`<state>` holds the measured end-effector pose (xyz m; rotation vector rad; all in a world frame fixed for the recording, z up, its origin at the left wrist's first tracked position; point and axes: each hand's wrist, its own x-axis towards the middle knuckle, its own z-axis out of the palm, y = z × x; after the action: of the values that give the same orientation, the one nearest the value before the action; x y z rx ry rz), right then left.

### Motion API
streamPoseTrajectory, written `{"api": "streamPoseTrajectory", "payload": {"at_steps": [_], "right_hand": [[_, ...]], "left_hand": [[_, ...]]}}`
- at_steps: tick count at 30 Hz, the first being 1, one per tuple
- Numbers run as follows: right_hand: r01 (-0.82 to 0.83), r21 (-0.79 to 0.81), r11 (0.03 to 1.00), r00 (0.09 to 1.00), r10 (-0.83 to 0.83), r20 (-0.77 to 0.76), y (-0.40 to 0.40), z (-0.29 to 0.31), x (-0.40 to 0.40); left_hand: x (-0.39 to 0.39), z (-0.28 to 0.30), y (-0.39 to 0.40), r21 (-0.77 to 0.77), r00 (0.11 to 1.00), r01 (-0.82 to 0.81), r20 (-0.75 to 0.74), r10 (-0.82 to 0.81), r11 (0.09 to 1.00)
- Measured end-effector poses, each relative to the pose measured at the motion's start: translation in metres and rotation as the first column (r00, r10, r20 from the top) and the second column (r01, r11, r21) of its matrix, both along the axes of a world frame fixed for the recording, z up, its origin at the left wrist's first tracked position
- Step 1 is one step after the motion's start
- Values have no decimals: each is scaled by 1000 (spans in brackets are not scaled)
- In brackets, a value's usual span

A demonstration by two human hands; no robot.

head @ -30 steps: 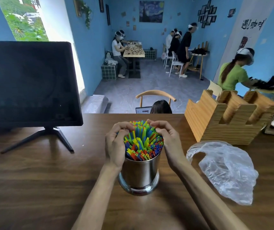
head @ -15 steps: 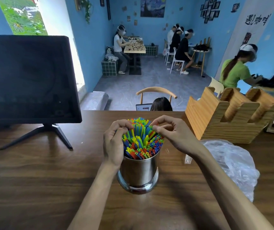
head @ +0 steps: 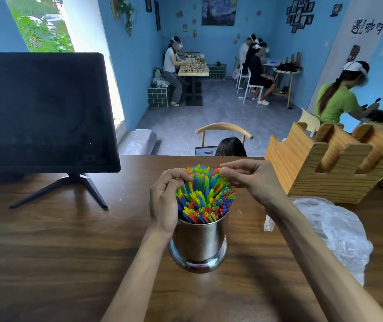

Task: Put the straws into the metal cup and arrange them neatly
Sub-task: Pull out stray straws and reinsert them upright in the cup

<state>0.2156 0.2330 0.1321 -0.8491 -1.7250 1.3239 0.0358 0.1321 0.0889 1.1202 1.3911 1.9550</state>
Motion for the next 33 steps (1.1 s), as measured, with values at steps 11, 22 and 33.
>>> {"api": "streamPoseTrajectory", "payload": {"at_steps": [11, 22, 33], "right_hand": [[-163, -452, 877, 979, 88, -182, 10, 27, -2], [-120, -295, 948, 722, -121, -682, 10, 98, 8], [-94, -227, 969, 583, -131, -802, -20, 85, 0]], "left_hand": [[-2, -1, 1, 4, 1000, 11, 8, -11, 1000], [-13, 26, -7, -48, 987, 97, -126, -102, 994], [17, 76, -24, -141, 930, 0, -365, -52, 990]]}}
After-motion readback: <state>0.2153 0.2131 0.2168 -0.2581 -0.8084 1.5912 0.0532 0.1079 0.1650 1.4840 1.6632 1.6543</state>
